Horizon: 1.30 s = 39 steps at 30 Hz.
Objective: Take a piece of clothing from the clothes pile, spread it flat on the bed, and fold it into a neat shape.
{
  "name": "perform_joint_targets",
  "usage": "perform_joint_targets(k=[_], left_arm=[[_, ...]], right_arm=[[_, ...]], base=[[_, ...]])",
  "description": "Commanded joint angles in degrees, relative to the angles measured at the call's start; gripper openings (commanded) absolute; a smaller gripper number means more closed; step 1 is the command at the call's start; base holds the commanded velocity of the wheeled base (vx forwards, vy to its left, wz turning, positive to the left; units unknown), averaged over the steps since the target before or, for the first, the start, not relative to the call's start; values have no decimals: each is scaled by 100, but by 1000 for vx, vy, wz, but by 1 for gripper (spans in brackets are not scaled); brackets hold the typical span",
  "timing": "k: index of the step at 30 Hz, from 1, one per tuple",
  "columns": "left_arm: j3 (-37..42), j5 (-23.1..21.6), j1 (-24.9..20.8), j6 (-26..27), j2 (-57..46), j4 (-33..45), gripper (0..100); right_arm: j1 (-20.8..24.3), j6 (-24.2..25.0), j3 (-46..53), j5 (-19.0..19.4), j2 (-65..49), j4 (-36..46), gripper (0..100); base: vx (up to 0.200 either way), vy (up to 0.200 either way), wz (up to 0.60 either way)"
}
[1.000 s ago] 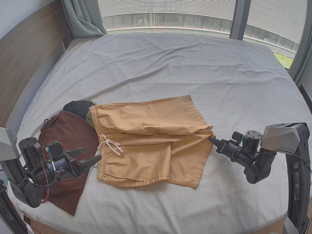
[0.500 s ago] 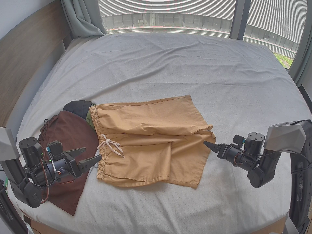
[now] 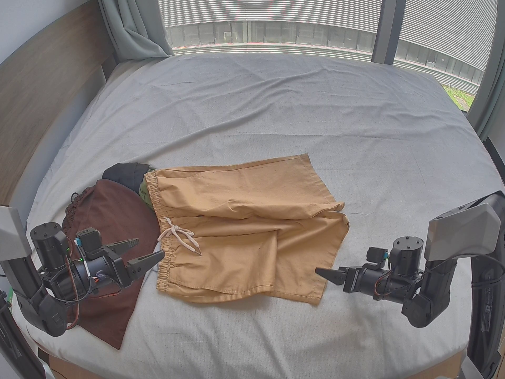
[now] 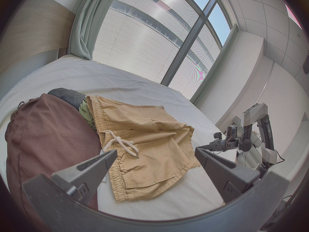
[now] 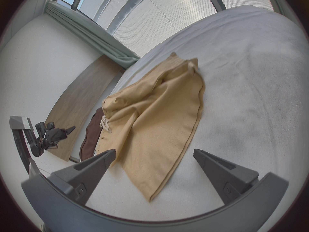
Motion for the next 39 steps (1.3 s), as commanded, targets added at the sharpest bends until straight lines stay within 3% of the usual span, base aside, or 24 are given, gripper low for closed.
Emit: perform_joint_targets(k=[1, 14, 21, 39], left_arm=[[8, 2, -2, 1, 24, -2, 100], [8, 2, 7, -8, 15, -2, 100], [17, 2, -2, -8, 51, -2, 100], [8, -7, 24, -8, 51, -2, 100]], right_arm=[[233, -3, 372, 6, -47, 3, 100], [391, 76, 644, 199, 24, 3, 100], [646, 700, 609, 199, 59, -6, 100], [743, 999, 187, 181, 516, -6, 100]], base=[[0, 0, 0], [0, 0, 0], [0, 0, 0], [0, 0, 0]])
